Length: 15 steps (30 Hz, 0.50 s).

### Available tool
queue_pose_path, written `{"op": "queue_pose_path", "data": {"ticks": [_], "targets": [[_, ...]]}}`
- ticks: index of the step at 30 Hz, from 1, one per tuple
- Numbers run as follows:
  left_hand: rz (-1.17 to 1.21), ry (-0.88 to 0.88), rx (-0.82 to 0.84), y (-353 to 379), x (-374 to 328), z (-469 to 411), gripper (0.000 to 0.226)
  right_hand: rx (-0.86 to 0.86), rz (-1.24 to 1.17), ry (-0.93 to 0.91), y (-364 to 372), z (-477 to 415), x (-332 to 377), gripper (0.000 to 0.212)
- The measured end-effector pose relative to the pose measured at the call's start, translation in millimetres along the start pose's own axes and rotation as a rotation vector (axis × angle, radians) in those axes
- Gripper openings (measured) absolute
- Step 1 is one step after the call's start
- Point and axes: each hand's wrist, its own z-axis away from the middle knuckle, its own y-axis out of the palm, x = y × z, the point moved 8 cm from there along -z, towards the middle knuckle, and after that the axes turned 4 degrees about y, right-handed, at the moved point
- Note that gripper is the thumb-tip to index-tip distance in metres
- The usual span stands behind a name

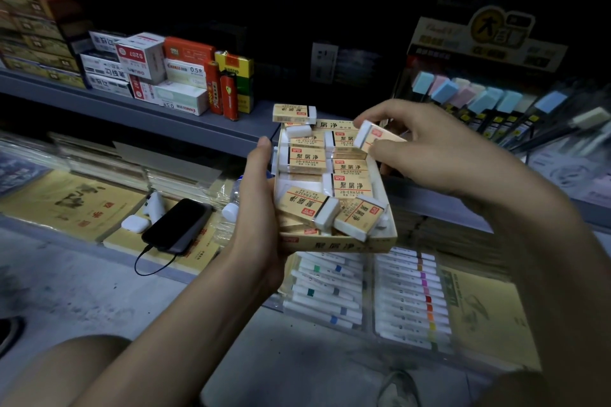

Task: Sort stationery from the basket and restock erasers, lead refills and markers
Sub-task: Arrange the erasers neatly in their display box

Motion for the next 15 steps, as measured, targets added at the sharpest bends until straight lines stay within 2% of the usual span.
{"op": "queue_pose_path", "data": {"ticks": [2, 9, 15], "targets": [[0.006, 0.001, 0.002, 0.1, 0.3, 0.0, 0.069, -0.024, 0.014, -0.019, -1.7, 0.2, 0.1, 0.03], [0.001, 0.004, 0.001, -0.5, 1.1, -0.1, 0.068, -0.187, -0.102, 0.018, 1.1, 0.2, -1.3, 0.025], [-0.017, -0.003, 0.012, -1.8, 1.7, -1.2, 0.07, -0.299, 0.032, 0.022, 0.7, -1.6, -2.1, 0.033]]}}
